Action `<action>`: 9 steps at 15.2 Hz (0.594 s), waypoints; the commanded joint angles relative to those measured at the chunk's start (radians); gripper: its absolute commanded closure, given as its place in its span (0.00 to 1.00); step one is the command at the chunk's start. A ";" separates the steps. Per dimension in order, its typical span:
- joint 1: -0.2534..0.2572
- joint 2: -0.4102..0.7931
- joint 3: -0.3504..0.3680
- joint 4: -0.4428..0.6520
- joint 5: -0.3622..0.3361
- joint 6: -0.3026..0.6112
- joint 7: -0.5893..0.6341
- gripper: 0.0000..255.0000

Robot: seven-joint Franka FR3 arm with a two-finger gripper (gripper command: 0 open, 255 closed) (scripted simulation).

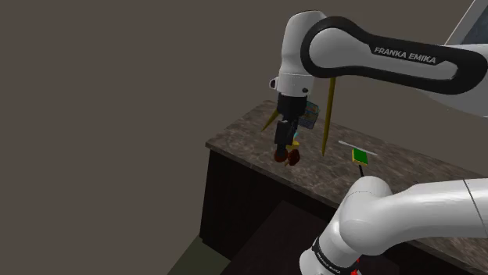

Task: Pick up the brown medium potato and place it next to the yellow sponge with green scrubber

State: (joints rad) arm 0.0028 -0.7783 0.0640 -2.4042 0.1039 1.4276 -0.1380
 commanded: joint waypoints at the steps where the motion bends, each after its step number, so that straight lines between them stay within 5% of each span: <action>1: 0.000 0.000 0.000 0.000 0.000 0.000 0.000 0.00; 9: -0.134 0.152 -0.048 -0.041 -0.048 0.235 0.121 0.00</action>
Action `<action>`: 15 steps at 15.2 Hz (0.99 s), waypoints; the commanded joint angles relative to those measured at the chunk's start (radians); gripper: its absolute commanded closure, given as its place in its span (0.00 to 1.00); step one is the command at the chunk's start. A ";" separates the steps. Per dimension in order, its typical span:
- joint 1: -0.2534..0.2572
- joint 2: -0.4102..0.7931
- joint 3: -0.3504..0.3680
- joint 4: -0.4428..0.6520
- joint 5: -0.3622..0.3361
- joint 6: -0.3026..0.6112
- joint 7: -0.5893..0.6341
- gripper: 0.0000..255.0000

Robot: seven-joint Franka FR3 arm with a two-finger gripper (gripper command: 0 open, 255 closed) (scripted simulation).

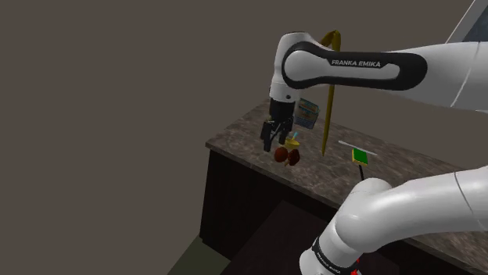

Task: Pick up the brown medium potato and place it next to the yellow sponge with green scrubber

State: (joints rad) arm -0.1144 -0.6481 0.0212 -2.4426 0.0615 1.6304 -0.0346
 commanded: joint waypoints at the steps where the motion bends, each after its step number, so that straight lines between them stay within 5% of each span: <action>1: -0.033 0.042 -0.013 -0.005 -0.011 0.060 0.033 0.00; 15: -0.245 0.328 -0.137 0.014 -0.076 0.411 0.242 0.00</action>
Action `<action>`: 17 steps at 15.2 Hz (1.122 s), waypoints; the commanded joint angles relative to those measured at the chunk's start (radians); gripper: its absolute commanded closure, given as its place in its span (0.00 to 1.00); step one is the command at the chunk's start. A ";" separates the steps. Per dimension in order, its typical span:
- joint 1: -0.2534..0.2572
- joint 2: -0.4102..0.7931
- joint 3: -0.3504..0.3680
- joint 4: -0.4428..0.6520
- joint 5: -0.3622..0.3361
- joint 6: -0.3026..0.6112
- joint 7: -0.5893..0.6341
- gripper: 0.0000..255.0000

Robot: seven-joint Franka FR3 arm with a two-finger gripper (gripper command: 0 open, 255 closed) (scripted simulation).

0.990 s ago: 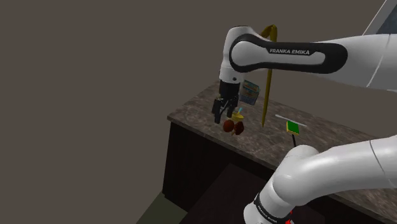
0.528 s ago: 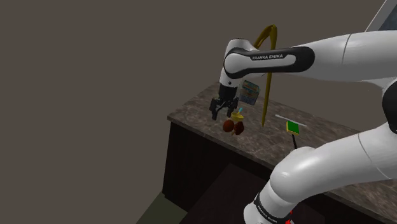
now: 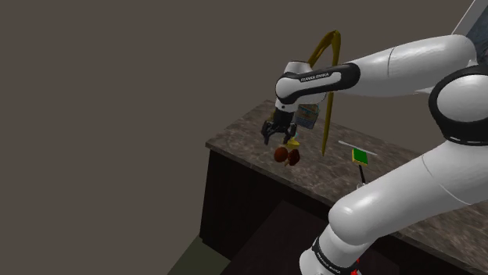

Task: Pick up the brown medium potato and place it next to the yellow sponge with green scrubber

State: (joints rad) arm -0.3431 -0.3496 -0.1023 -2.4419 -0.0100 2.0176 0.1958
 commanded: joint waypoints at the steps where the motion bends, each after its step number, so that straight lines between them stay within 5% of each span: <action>1: -0.030 0.050 -0.023 0.017 -0.007 0.047 0.026 0.00; 8: -0.115 0.173 -0.095 0.045 -0.014 0.184 0.113 0.00; 17: -0.113 0.235 -0.099 -0.004 0.000 0.294 0.103 0.00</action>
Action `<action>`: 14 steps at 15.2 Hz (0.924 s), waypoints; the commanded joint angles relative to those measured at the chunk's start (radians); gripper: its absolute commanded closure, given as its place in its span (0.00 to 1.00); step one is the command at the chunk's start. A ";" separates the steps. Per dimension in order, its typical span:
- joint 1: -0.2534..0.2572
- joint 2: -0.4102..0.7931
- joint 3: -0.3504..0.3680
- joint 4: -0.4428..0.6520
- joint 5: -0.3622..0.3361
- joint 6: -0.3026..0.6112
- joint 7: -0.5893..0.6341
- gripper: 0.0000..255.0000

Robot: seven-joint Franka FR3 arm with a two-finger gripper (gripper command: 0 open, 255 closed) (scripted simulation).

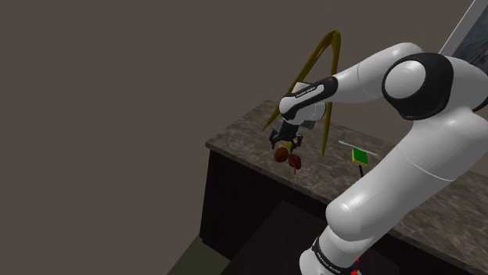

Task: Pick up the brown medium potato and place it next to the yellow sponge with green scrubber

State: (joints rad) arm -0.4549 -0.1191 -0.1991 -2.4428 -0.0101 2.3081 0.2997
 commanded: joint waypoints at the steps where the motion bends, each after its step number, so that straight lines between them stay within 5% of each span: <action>1: -0.002 0.004 -0.002 -0.003 0.000 0.004 -0.001 0.00; 6: -0.002 0.004 -0.002 -0.003 0.000 0.004 -0.001 0.00; 7: -0.002 0.004 -0.002 -0.003 0.000 0.004 -0.001 1.00; 14: -0.002 0.004 -0.002 -0.003 0.000 0.004 -0.001 1.00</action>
State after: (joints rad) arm -0.4564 -0.1150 -0.2009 -2.4459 -0.0102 2.3117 0.2984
